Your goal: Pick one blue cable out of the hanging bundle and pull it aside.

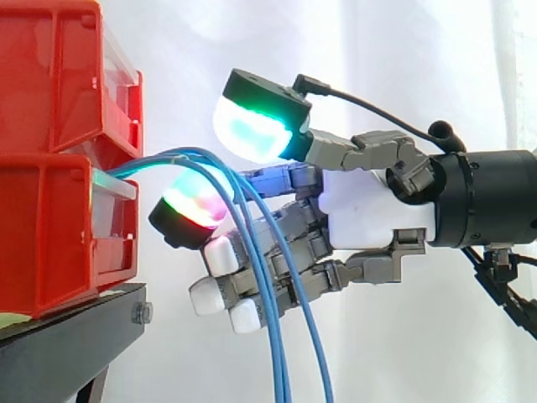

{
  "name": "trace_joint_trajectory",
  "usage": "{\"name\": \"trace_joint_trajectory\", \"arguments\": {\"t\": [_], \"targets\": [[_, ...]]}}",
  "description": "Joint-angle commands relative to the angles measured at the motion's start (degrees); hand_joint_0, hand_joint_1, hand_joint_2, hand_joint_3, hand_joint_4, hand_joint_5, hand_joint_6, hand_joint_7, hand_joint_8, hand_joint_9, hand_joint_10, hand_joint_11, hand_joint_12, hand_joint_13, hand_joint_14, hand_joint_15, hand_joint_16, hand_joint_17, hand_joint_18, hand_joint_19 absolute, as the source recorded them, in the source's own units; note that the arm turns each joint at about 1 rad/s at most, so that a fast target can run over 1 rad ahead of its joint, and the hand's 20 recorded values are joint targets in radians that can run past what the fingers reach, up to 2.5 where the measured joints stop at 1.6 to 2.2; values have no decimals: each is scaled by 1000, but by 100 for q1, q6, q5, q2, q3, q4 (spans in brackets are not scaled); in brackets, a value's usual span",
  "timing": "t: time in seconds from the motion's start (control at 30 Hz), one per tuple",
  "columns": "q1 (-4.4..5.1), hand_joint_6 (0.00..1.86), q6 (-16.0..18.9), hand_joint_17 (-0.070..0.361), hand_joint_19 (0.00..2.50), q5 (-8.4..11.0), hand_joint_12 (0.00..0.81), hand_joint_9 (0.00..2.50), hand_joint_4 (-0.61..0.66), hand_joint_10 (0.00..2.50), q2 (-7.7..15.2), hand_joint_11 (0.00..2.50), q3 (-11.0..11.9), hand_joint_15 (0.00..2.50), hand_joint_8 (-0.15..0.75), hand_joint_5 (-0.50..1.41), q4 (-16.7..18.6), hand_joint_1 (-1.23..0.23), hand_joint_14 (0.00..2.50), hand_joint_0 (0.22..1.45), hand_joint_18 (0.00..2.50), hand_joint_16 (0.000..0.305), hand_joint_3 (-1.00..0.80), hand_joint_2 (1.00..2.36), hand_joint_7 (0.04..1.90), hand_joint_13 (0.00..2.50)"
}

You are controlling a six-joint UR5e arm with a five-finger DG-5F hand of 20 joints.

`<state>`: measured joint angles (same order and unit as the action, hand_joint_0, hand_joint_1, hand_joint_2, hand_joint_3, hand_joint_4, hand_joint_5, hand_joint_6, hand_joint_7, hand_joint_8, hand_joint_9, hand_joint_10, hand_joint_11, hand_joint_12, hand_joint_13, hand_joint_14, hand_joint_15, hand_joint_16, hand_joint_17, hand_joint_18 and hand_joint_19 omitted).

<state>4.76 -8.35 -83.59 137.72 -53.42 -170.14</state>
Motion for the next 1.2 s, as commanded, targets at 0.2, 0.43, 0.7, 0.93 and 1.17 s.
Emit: {"name": "trace_joint_trajectory", "arguments": {"t": [0.2, 0.43, 0.7, 0.93, 1.17], "targets": [[-63, 876, -53, 89, 464, -88, 288, 982, 48, 14, 0, 415, 51, 366, 274, -115, 25, -559, 16, 574, 677, 40, -238, 1017, 929, 787], [-116, 946, -220, 95, 427, -167, 296, 904, 7, 14, 0, 443, 192, 364, 285, -138, -63, -751, 15, 624, 701, 42, -118, 1018, 814, 779], [-125, 965, -237, 89, 411, -167, 273, 862, -73, 14, 0, 445, 183, 359, 263, -160, -115, -829, 17, 707, 688, 39, -251, 1017, 808, 763], [-142, 955, -228, 88, 424, -167, 271, 911, -17, 14, 0, 450, 183, 368, 259, -148, -265, -794, 15, 670, 689, 39, -397, 1009, 813, 784], [-98, 934, -185, 88, 459, -132, 277, 965, 48, 16, -9, 438, -19, 372, 266, -124, -370, -678, 17, 593, 695, 39, -487, 1001, 832, 800]]}}
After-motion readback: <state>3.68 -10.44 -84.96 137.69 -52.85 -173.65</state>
